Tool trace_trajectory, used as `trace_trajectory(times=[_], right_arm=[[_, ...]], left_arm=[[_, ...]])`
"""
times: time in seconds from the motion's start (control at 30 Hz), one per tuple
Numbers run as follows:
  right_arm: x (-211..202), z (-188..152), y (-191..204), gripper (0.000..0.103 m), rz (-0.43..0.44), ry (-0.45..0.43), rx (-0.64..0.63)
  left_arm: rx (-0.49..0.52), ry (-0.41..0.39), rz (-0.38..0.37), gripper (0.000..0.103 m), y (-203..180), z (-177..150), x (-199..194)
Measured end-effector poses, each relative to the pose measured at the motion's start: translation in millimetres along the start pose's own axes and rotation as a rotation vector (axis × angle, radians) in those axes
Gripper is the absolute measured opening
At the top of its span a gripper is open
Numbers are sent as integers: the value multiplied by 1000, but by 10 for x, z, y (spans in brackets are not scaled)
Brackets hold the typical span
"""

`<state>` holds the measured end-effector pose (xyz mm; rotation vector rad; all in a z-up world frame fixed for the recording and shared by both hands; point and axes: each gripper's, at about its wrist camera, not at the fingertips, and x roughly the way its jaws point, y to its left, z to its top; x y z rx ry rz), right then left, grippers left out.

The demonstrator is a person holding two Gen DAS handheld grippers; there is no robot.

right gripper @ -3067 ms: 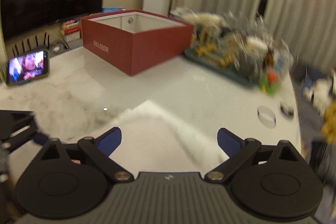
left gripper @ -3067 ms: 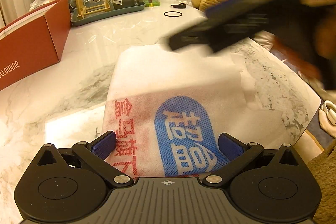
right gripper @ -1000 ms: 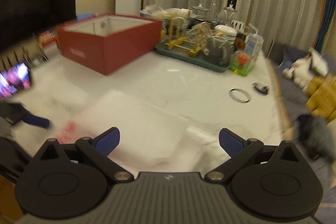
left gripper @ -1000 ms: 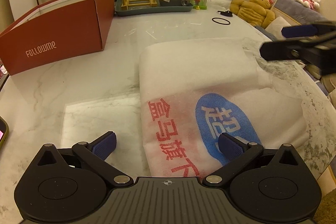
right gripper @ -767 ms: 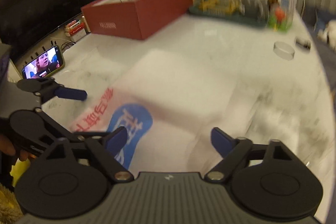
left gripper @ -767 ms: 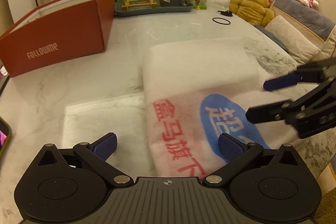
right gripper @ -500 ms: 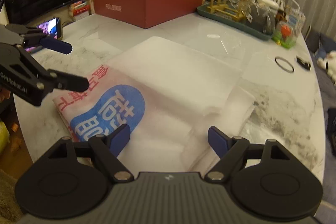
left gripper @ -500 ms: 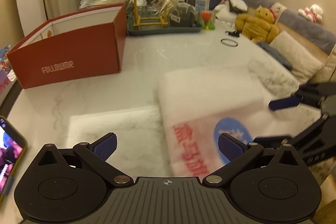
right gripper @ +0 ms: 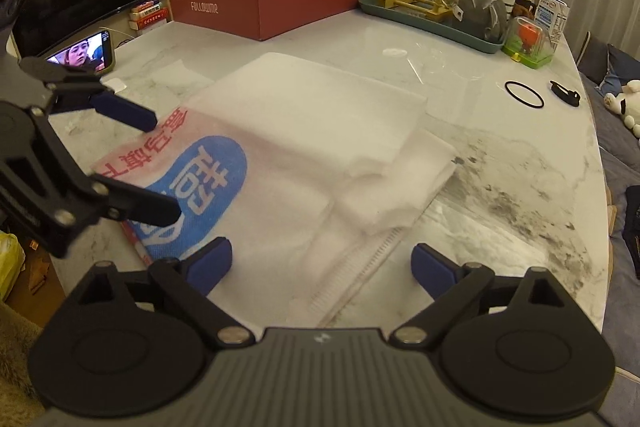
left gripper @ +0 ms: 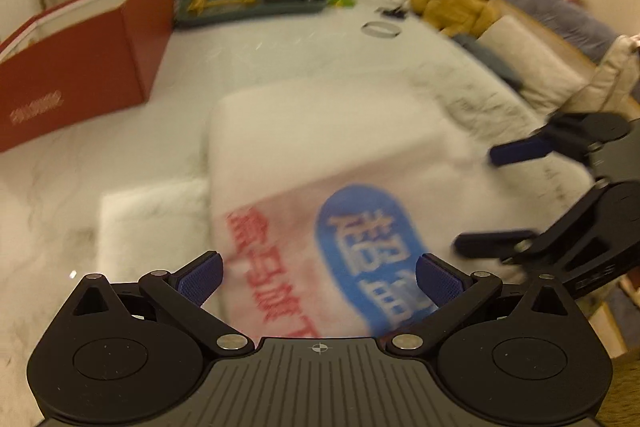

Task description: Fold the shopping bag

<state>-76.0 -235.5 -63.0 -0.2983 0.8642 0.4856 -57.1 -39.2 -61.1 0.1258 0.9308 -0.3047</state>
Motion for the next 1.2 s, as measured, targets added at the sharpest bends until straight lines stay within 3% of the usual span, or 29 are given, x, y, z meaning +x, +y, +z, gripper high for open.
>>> trace_trajectory(times=[0.03, 0.1, 0.13, 0.3, 0.4, 0.57, 0.7, 0.83, 0.93, 1.2], right_arm=[[-2, 19, 10, 95, -3, 9, -2], [-54, 74, 44, 79, 17, 34, -15], [-109, 94, 56, 79, 35, 28, -19], [-471, 194, 103, 81, 19, -138, -62], [-525, 298, 136, 68, 49, -204, -119], [-297, 475, 210, 71, 106, -178, -191], [-75, 492, 212, 82, 107, -153, -204], [85, 430, 162, 82, 210, -83, -309], [56, 429, 42, 78, 321, -107, -373], [240, 367, -70, 82, 442, -96, -494]], left_arm=[[-3, -1, 20, 103, 21, -16, -2], [-29, 5, 50, 103, 82, -43, -22], [-53, -7, 53, 103, 122, -51, -52], [-145, -34, 110, 103, 298, -91, -168], [-201, -16, 118, 103, 371, -108, -145], [-228, -56, 83, 103, 342, -133, -202], [-191, -69, 101, 103, 263, -138, -226], [-189, -70, 110, 103, 237, -154, -281], [-220, -75, 112, 103, 242, -172, -312], [-316, -62, 137, 103, 219, -179, -249]])
